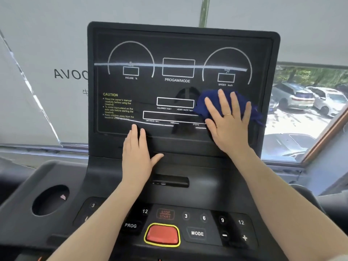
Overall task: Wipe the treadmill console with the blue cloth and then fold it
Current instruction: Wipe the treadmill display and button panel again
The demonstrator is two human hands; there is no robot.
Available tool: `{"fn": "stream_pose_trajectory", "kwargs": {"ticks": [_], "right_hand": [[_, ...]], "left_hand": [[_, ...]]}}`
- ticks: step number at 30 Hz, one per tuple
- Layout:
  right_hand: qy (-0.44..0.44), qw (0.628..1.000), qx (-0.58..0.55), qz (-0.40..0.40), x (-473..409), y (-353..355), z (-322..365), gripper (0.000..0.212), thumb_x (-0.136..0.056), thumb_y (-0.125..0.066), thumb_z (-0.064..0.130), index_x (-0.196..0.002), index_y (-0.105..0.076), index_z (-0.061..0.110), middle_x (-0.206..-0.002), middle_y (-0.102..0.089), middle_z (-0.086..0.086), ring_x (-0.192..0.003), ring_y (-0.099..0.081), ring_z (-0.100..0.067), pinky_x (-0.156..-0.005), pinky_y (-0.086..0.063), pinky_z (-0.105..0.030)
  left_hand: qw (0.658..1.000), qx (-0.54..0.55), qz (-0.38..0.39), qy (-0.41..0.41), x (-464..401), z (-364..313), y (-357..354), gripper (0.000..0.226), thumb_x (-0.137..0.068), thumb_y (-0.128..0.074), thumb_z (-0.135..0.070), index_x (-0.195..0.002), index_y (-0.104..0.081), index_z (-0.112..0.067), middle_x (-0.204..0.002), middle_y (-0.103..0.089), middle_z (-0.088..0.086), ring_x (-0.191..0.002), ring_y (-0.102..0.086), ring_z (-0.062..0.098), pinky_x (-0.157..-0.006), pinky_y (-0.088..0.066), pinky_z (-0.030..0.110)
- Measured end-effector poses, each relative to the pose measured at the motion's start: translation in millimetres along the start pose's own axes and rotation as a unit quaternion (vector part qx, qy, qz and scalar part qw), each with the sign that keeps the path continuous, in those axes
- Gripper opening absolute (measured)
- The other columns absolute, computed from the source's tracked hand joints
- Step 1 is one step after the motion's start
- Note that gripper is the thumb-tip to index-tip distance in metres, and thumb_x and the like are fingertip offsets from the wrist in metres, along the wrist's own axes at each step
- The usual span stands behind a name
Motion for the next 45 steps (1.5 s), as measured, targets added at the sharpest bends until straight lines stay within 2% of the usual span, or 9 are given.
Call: {"fn": "stream_pose_trajectory", "kwargs": {"ticks": [4,12,22,27,30,33,36,40,45], "right_hand": [[-0.036,0.999,-0.017,-0.015,5.5,2.8,13.5,0.05,-0.094,-0.034,0.046,-0.142,-0.038,0.03,-0.153,-0.028,-0.008,-0.138,-0.025,-0.035,-0.106,-0.018,-0.056],[0.242,0.97,-0.025,-0.009,58.0,-10.0,95.6,0.05,-0.09,-0.038,0.054,-0.135,-0.048,0.036,-0.149,-0.037,0.0,-0.137,-0.028,-0.024,-0.109,-0.014,-0.049],[-0.002,0.998,-0.034,-0.055,5.3,3.5,39.5,0.045,-0.094,-0.038,0.046,-0.136,-0.048,0.032,-0.15,-0.035,-0.007,-0.135,-0.028,-0.032,-0.105,-0.017,-0.052],[0.153,0.988,-0.022,-0.014,44.4,-6.2,78.7,0.048,-0.091,-0.037,0.049,-0.136,-0.049,0.034,-0.151,-0.035,-0.003,-0.137,-0.027,-0.029,-0.104,-0.02,-0.053],[0.203,0.979,-0.023,-0.011,39.7,-4.7,70.7,0.049,-0.092,-0.036,0.05,-0.137,-0.046,0.035,-0.15,-0.036,-0.001,-0.136,-0.029,-0.026,-0.105,-0.021,-0.051],[0.166,0.986,-0.004,-0.032,15.7,0.8,51.5,0.046,-0.093,-0.038,0.046,-0.138,-0.045,0.036,-0.15,-0.035,-0.002,-0.135,-0.031,-0.027,-0.106,-0.02,-0.051],[0.105,0.994,0.017,-0.034,-17.7,3.3,24.8,0.045,-0.094,-0.04,0.039,-0.138,-0.043,0.036,-0.15,-0.036,-0.003,-0.135,-0.032,-0.029,-0.106,-0.019,-0.05],[-0.006,1.0,-0.016,-0.012,-65.3,15.7,-22.1,0.046,-0.095,-0.037,0.041,-0.141,-0.04,0.036,-0.153,-0.029,-0.006,-0.138,-0.026,-0.032,-0.107,-0.013,-0.057],[-0.158,0.986,-0.058,-0.009,-87.5,24.3,-37.3,0.049,-0.097,-0.042,0.033,-0.145,-0.03,0.036,-0.157,-0.015,-0.008,-0.141,-0.014,-0.036,-0.105,-0.012,-0.063]], "left_hand": [[1.0,0.008,-0.006,0.011,-1.4,-0.2,2.1,0.09,-0.066,-0.08,-0.038,-0.132,-0.041,0.008,-0.143,-0.032,0.03,-0.129,-0.037,0.044,-0.108,-0.029,0.051],[1.0,0.01,-0.001,0.005,-0.7,-1.6,6.2,0.087,-0.068,-0.081,-0.03,-0.135,-0.039,0.006,-0.146,-0.028,0.028,-0.132,-0.032,0.042,-0.109,-0.025,0.048],[1.0,-0.003,-0.007,0.01,-2.6,-1.3,9.5,0.09,-0.058,-0.084,-0.04,-0.125,-0.049,0.009,-0.134,-0.044,0.031,-0.119,-0.048,0.046,-0.1,-0.037,0.055],[1.0,-0.001,-0.004,0.01,-2.0,-1.3,9.8,0.093,-0.053,-0.086,-0.041,-0.122,-0.05,0.01,-0.132,-0.045,0.032,-0.116,-0.05,0.047,-0.097,-0.038,0.056],[1.0,-0.024,0.001,0.013,-7.1,-5.5,15.4,0.1,-0.053,-0.073,-0.062,-0.12,-0.051,0.009,-0.127,-0.049,0.03,-0.114,-0.05,0.046,-0.1,-0.036,0.055],[0.999,-0.037,-0.026,0.016,-29.1,-16.2,37.6,0.108,-0.054,-0.056,-0.074,-0.127,-0.044,0.004,-0.123,-0.051,0.024,-0.115,-0.047,0.041,-0.103,-0.032,0.053],[0.999,-0.024,-0.048,-0.003,-54.9,-32.8,56.3,0.112,-0.057,-0.063,-0.069,-0.139,-0.032,0.001,-0.136,-0.041,0.021,-0.126,-0.038,0.039,-0.108,-0.026,0.047],[0.996,-0.04,-0.058,-0.058,-80.0,-60.0,60.4,0.111,-0.056,-0.072,-0.063,-0.137,-0.035,0.003,-0.14,-0.038,0.025,-0.123,-0.041,0.042,-0.104,-0.032,0.049],[0.994,-0.069,-0.041,-0.073,-98.3,-79.4,51.1,0.115,-0.056,-0.071,-0.068,-0.141,-0.032,-0.002,-0.149,-0.026,0.023,-0.132,-0.031,0.04,-0.109,-0.023,0.05]]}}
Point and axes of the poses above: each hand's wrist, its own x-axis away from the middle knuckle, its own y-axis out of the back of the hand, z = x × y, the point moved 7 cm from there along -x, towards the middle knuckle
